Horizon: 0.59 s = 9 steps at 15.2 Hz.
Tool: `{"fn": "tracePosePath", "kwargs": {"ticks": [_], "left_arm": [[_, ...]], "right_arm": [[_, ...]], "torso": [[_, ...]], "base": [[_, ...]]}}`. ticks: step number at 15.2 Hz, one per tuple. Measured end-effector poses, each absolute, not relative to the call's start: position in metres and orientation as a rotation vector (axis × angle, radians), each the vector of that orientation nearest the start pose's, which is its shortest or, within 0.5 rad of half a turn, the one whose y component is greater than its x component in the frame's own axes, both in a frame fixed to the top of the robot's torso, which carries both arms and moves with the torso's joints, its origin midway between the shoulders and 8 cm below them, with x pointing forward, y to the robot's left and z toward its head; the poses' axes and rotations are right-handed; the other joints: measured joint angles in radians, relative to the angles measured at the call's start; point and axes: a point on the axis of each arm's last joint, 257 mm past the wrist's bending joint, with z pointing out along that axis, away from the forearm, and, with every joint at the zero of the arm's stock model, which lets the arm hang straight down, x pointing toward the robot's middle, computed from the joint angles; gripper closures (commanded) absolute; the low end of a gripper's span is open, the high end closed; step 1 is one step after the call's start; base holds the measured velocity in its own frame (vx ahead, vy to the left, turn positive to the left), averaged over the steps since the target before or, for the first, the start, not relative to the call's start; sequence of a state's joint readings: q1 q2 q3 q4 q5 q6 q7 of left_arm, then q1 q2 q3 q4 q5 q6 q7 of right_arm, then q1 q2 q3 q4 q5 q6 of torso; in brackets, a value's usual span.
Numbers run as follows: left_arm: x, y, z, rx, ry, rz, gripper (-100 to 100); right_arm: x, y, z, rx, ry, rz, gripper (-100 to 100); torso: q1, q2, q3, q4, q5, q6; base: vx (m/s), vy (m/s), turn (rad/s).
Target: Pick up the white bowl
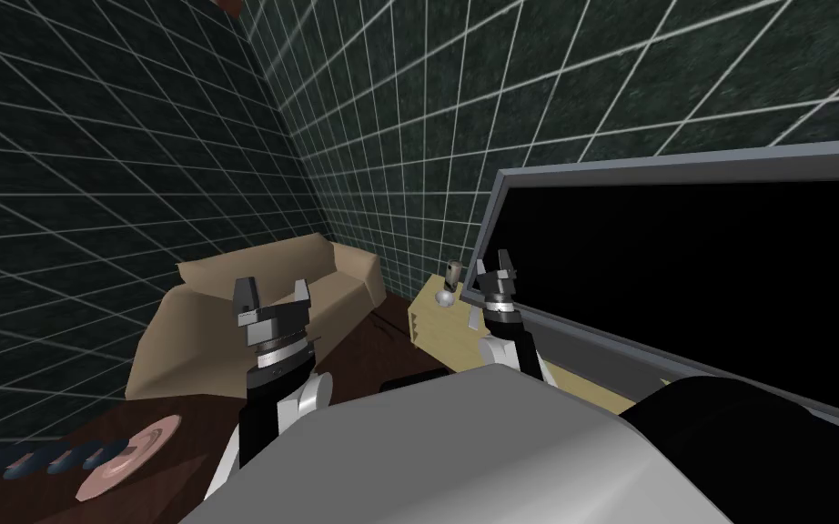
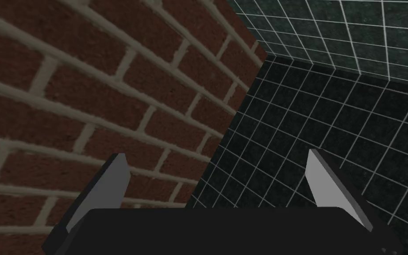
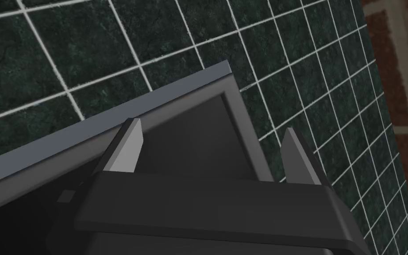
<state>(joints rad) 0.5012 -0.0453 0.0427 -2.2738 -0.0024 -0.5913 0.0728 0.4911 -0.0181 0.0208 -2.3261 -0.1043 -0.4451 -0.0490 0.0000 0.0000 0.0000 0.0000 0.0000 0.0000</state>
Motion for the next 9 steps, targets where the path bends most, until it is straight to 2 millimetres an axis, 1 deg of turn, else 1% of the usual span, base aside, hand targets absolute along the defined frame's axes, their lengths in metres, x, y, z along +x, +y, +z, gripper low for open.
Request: {"fn": "tracePosePath", "kwargs": {"ticks": [2,4,9], "left_arm": [[0.325,0.294,0.038,-0.636,0.497,-1.341,0],[0.325,0.294,0.038,-0.636,0.497,-1.341,0],[0.325,0.294,0.038,-0.636,0.497,-1.341,0]], "right_arm": [[0.348,-0.279,0.031,0.719,0.596,1.428,-100],[0.355,-0.274,0.018,0.707,0.658,1.402,-100],[0.369,-0.273,-0.022,0.683,0.826,1.312,-100]], "torso": [[0.001,0.0,0.0,0.0,0.0,0.0],[0.003,-0.001,-0.001,0.0,0.001,0.0],[0.005,-0.003,-0.002,-0.001,0.001,0.0]], "base": [[0.015,0.043,0.063],[0.022,0.063,0.065],[0.038,0.07,0.083]]}}
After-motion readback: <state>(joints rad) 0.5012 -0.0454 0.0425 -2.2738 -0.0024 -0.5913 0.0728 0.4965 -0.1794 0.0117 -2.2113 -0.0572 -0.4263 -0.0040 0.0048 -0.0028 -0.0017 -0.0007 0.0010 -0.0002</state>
